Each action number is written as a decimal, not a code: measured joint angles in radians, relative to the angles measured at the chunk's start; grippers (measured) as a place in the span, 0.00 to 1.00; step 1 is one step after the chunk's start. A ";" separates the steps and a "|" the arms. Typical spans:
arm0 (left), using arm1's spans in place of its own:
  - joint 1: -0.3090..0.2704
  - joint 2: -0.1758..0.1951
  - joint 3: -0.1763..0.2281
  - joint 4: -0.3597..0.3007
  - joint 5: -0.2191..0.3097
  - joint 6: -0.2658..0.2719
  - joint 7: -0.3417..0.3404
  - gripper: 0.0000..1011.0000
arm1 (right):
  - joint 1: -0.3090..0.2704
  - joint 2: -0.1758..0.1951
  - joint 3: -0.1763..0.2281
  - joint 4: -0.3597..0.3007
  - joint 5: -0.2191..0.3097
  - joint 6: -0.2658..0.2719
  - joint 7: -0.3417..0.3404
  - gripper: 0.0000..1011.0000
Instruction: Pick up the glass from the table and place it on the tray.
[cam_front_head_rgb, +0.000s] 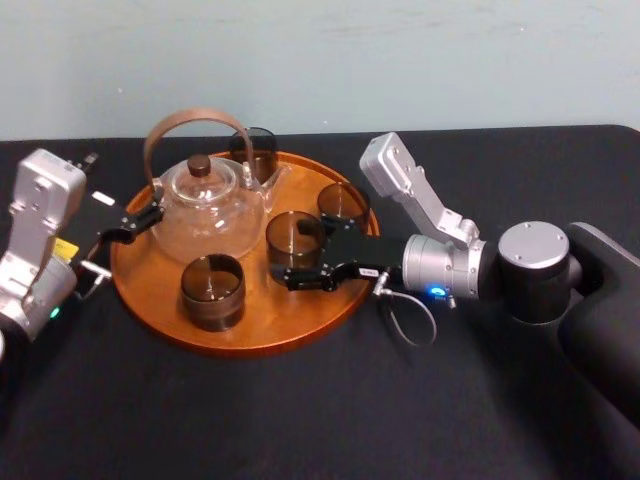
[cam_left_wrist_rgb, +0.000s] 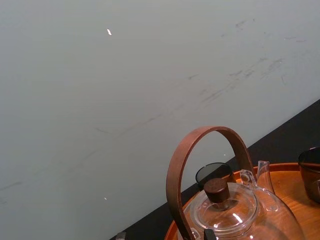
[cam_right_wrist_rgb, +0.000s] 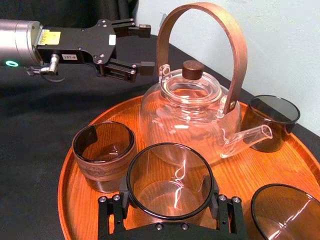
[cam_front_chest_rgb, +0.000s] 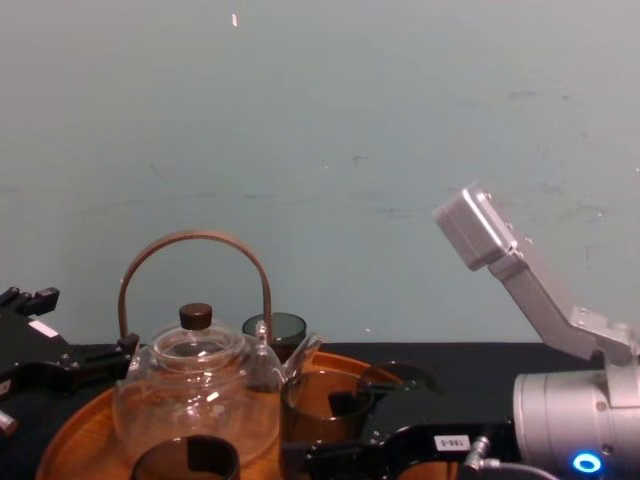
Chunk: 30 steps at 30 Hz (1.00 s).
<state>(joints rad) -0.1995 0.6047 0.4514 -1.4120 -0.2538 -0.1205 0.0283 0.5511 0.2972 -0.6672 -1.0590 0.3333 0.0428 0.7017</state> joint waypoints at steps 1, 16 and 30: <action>0.000 0.000 0.000 0.000 0.000 0.000 0.000 1.00 | 0.000 0.000 0.000 0.001 0.000 0.000 0.000 0.89; 0.000 0.000 0.000 0.000 0.000 0.000 0.000 1.00 | -0.005 -0.008 -0.004 0.008 -0.012 0.011 -0.013 0.89; 0.000 0.000 0.000 0.000 0.000 0.000 0.000 1.00 | -0.005 -0.007 -0.003 0.007 -0.010 0.010 -0.011 0.99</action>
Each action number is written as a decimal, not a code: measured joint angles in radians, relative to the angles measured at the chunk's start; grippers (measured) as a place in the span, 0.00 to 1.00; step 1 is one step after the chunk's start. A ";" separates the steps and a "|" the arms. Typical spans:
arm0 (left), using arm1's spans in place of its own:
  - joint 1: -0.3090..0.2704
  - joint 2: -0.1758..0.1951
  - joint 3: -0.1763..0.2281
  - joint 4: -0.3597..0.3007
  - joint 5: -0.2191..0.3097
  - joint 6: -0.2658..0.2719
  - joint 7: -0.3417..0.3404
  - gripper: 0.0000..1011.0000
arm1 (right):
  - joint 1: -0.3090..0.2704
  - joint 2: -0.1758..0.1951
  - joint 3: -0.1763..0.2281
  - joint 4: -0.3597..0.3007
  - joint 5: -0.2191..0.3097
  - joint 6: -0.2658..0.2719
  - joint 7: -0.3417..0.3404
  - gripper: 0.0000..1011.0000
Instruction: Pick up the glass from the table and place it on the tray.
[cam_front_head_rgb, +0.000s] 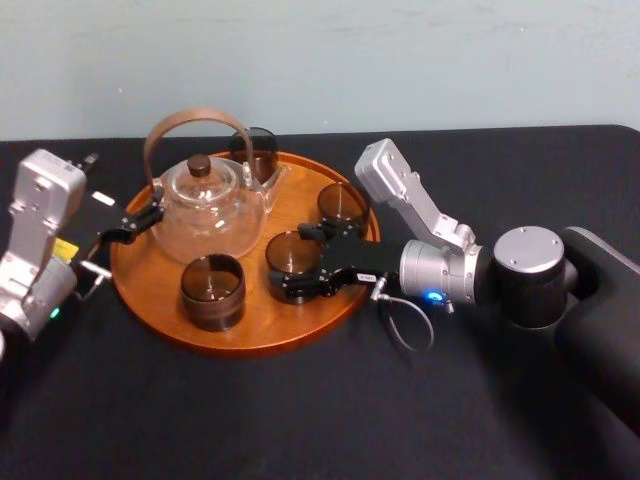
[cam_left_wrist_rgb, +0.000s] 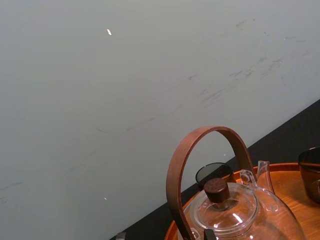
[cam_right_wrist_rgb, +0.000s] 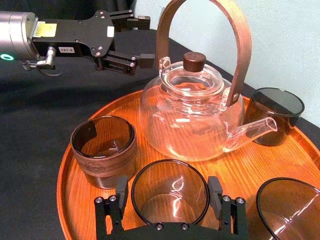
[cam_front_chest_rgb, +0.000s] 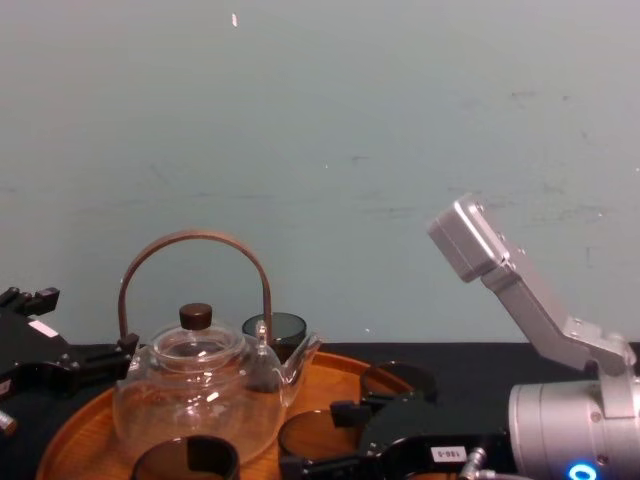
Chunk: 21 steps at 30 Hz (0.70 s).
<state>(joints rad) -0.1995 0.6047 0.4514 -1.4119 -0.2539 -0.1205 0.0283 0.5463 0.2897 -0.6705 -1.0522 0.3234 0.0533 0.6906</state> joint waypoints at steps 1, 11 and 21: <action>0.000 0.000 0.000 0.000 0.000 0.000 0.000 1.00 | 0.000 0.000 0.000 0.000 0.000 0.000 0.000 0.99; 0.000 0.000 0.000 0.000 0.000 0.000 0.000 1.00 | -0.007 0.009 0.002 -0.012 0.011 0.016 0.018 0.99; 0.000 0.000 0.000 0.000 0.000 0.000 0.000 1.00 | -0.049 0.068 -0.001 -0.108 0.004 0.090 -0.012 0.99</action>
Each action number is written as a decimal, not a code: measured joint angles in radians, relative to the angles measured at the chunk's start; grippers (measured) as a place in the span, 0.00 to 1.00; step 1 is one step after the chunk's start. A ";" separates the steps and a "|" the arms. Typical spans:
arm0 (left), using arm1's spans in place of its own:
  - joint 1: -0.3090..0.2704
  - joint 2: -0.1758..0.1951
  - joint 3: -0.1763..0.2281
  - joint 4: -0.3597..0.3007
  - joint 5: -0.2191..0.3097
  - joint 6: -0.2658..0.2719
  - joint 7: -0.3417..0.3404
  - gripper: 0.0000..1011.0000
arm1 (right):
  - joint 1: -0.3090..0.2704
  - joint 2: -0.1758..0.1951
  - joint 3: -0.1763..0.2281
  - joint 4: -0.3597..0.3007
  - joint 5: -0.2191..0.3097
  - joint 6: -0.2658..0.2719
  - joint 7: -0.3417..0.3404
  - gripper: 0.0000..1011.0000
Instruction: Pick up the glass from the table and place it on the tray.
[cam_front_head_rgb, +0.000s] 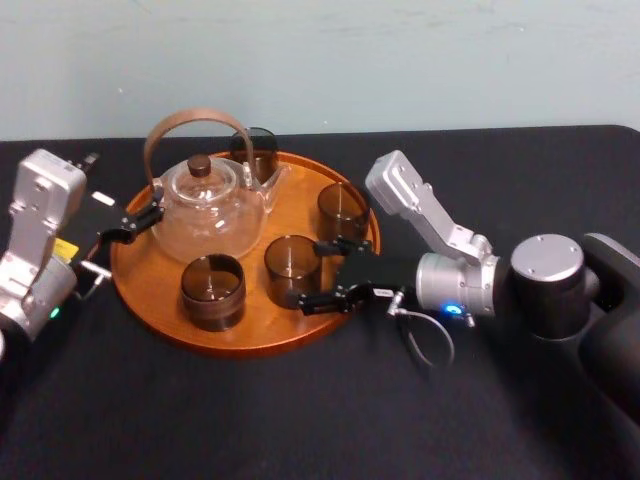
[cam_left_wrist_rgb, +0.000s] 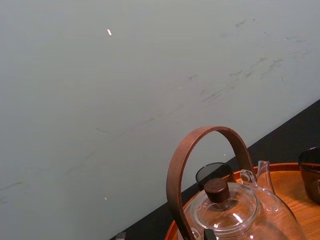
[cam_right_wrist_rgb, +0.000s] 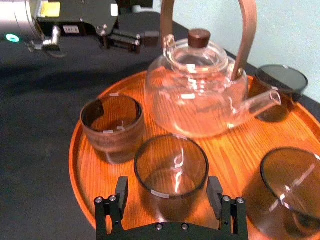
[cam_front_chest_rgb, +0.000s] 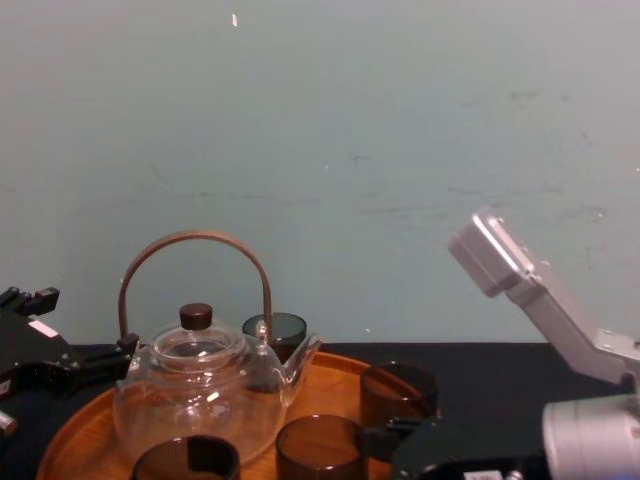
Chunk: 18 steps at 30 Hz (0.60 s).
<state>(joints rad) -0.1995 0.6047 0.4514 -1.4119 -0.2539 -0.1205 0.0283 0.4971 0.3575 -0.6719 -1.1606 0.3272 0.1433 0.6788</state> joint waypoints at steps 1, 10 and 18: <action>0.000 0.000 0.000 0.000 0.000 0.000 0.000 1.00 | -0.004 0.006 0.001 -0.009 0.000 0.004 -0.002 0.99; 0.000 0.000 0.000 0.000 0.000 0.000 0.000 1.00 | -0.069 0.078 0.027 -0.127 0.004 0.036 -0.039 0.99; 0.000 0.000 0.000 0.000 0.000 0.000 0.000 1.00 | -0.152 0.152 0.071 -0.271 0.025 0.050 -0.079 0.99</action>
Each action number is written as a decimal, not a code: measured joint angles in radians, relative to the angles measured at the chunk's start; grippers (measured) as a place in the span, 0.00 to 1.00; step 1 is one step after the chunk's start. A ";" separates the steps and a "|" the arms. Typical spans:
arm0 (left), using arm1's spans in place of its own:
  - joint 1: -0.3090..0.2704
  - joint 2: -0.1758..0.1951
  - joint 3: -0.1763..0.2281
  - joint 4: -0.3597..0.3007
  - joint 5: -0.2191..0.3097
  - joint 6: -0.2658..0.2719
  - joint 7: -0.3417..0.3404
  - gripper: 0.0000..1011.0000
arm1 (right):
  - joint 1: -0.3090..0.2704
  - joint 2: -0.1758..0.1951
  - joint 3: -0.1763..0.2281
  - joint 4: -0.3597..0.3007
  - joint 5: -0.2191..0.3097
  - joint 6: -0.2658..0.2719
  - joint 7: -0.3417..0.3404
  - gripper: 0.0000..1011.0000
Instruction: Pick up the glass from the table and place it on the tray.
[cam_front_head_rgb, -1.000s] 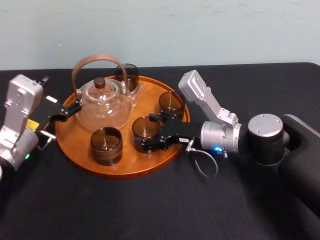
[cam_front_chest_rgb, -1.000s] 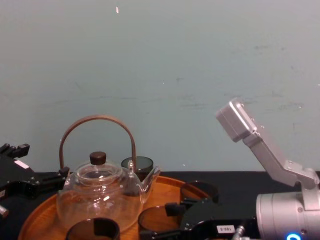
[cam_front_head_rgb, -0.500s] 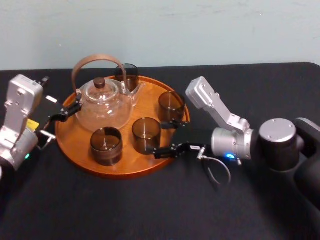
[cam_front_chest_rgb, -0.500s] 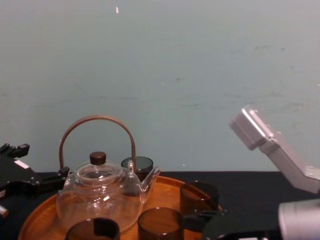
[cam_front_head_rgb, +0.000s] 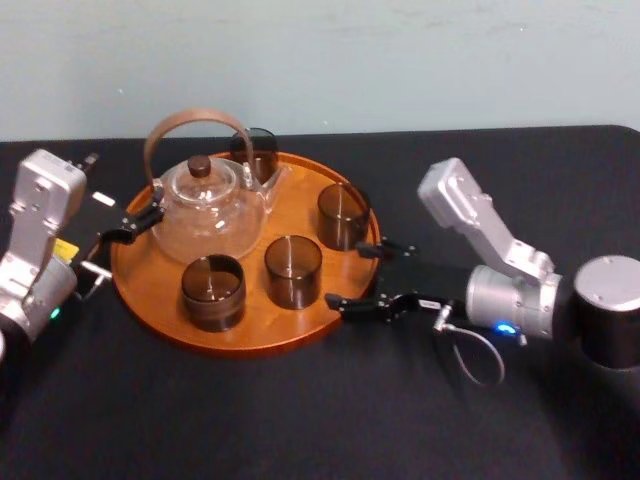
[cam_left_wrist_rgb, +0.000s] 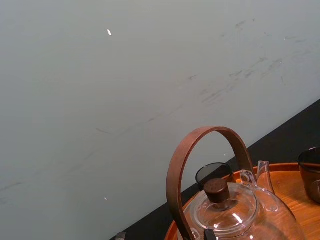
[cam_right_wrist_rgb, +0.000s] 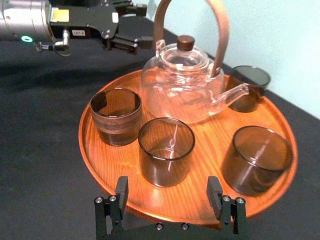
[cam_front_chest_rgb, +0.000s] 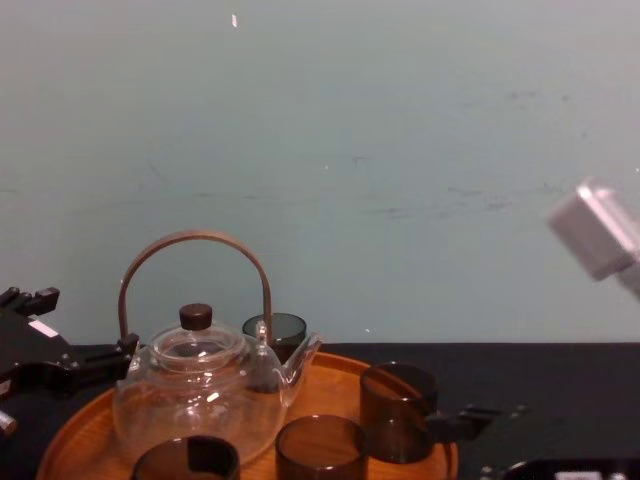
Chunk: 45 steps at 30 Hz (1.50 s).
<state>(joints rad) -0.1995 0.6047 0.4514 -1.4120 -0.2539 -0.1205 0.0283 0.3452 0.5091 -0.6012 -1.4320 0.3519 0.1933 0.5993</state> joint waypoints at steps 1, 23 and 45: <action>0.000 0.000 0.000 0.000 0.000 0.000 0.000 1.00 | -0.021 0.015 0.013 -0.031 0.004 0.000 -0.014 0.99; 0.000 0.000 0.000 0.000 0.000 0.000 0.000 1.00 | -0.290 0.094 0.292 -0.208 0.005 -0.070 -0.309 0.99; 0.000 0.000 0.000 0.000 0.000 0.000 0.000 1.00 | -0.295 0.075 0.318 -0.185 -0.002 -0.073 -0.329 0.99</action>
<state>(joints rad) -0.1995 0.6047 0.4514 -1.4120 -0.2539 -0.1205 0.0283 0.0501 0.5839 -0.2830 -1.6169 0.3495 0.1207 0.2707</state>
